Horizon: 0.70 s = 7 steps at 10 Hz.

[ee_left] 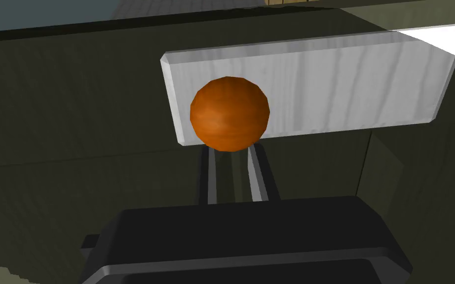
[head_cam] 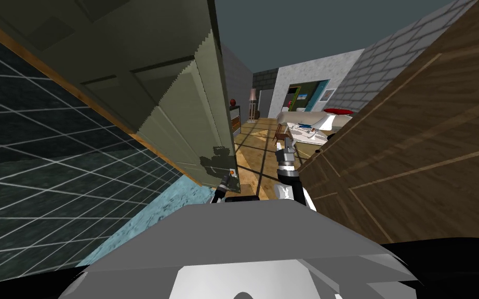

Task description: Push the door open

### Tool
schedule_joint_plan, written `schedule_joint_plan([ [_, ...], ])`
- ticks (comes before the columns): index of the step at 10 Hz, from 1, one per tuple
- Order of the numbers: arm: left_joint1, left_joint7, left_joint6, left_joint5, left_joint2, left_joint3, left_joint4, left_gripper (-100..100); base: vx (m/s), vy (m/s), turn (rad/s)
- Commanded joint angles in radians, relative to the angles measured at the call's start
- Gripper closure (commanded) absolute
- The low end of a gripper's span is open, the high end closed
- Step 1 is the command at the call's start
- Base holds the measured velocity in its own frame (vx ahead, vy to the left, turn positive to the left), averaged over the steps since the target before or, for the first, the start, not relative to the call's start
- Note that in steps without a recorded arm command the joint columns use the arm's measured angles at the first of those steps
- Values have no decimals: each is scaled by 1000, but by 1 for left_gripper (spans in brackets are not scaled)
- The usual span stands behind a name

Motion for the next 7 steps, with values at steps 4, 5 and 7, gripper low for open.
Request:
schedule_joint_plan([
  [4,10,-6,22,10,0,16,-28,-100,-78,-33,64],
  [5,12,-6,26,11,-2,16,-33,-100,-221,-23,46],
  [7,18,-4,34,14,-12,15,-46,-100,-244,-39,63],
])
